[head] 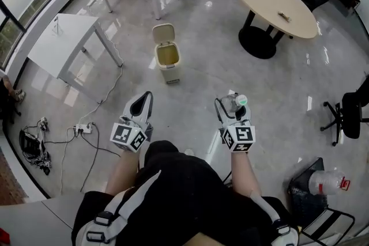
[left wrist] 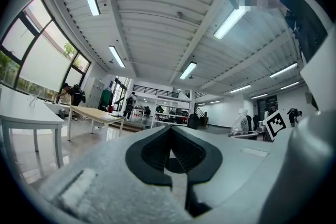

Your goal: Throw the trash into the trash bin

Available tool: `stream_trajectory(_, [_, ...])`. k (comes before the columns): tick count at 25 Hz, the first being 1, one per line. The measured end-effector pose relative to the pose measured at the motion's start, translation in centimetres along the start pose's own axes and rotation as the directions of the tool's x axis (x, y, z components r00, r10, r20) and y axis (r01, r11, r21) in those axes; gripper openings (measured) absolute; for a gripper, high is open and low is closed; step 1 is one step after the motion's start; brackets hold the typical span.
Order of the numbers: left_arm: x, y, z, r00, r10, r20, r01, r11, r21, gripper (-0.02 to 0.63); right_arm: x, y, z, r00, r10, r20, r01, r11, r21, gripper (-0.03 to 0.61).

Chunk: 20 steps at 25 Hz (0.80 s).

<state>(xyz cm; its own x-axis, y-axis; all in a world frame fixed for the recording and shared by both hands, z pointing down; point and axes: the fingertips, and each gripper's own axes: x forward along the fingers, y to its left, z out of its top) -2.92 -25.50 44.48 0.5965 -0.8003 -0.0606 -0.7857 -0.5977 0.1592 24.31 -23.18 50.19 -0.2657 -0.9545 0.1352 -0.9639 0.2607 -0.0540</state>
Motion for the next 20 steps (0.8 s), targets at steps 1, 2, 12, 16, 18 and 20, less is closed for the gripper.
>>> stream_trajectory(1, [0.3,-0.1,-0.2,1.000,0.003,-0.008,-0.003,1.000,0.000,0.000,0.4,-0.2,-0.3,1.000,0.007,-0.009,-0.007,1.000,0.009,0.327])
stream_trajectory(2, [0.5,-0.1,-0.4,1.000,0.008,-0.018,-0.008,1.000,0.000,0.002,0.9,-0.3,-0.7,1.000,0.015,-0.020,-0.014,1.000,0.021,0.327])
stream_trajectory(12, [3.6,5.9,-0.8,0.997,0.077,-0.001,-0.077,0.997,-0.003,0.000,8.8,0.3,0.0,0.996,0.078,-0.031,-0.078,0.997,0.005,0.327])
stream_trajectory(16, [6.6,9.8,0.0,0.997,0.079,0.015,-0.079,0.997,-0.009,0.002,12.5,-0.1,2.1,0.997,0.073,0.015,-0.073,0.997,0.019,0.328])
stream_trajectory(18, [8.1,11.5,1.1,0.997,0.070,0.033,-0.070,0.998,0.000,0.002,14.3,-0.6,2.9,0.998,0.059,0.025,-0.060,0.998,0.033,0.328])
stream_trajectory(20, [9.3,13.1,2.5,0.996,0.068,0.057,-0.069,0.998,0.014,0.001,16.3,-0.7,3.8,0.998,0.059,0.033,-0.060,0.998,0.028,0.328])
